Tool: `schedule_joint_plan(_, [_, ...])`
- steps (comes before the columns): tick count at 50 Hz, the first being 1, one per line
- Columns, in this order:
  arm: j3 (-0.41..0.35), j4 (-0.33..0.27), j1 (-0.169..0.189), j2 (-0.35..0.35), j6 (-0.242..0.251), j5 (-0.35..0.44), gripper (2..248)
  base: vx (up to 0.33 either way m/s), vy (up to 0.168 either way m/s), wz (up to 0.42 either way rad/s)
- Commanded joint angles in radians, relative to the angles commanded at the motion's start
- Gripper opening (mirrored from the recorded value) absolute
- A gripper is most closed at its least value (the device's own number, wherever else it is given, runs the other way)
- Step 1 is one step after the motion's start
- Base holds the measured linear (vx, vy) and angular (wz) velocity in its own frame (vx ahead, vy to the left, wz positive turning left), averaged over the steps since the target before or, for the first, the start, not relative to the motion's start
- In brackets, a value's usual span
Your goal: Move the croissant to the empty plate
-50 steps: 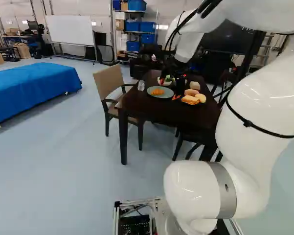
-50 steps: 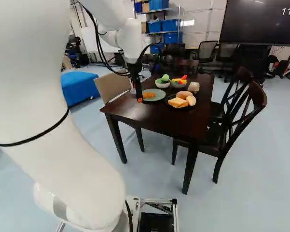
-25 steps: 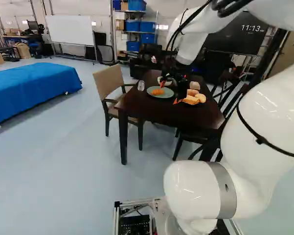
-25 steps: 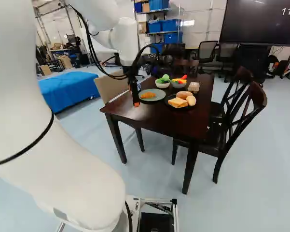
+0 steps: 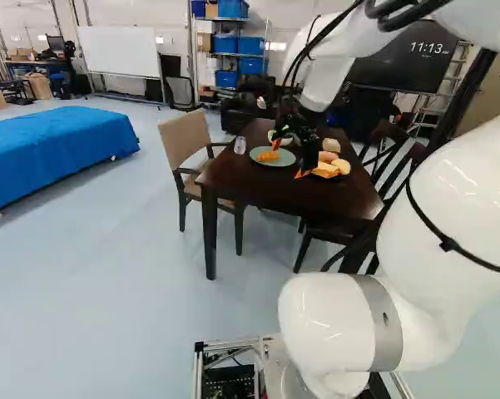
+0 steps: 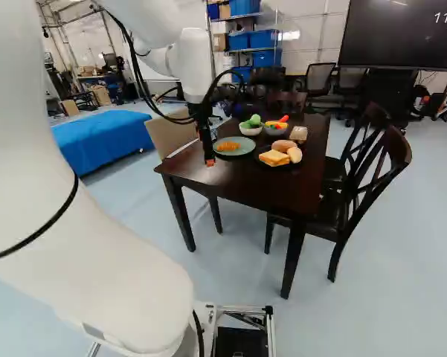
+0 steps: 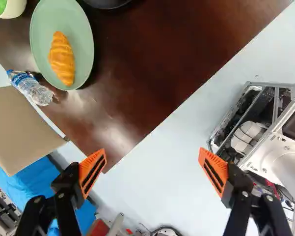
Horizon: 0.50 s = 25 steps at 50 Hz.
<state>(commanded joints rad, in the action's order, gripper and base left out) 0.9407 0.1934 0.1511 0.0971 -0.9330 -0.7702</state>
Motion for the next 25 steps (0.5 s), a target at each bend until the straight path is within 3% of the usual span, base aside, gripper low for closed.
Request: schedule_joint_plan(25, [-0.048,-0.011,-0.008,0.010,0.052,0.092,247,0.000,0.000,0.000])
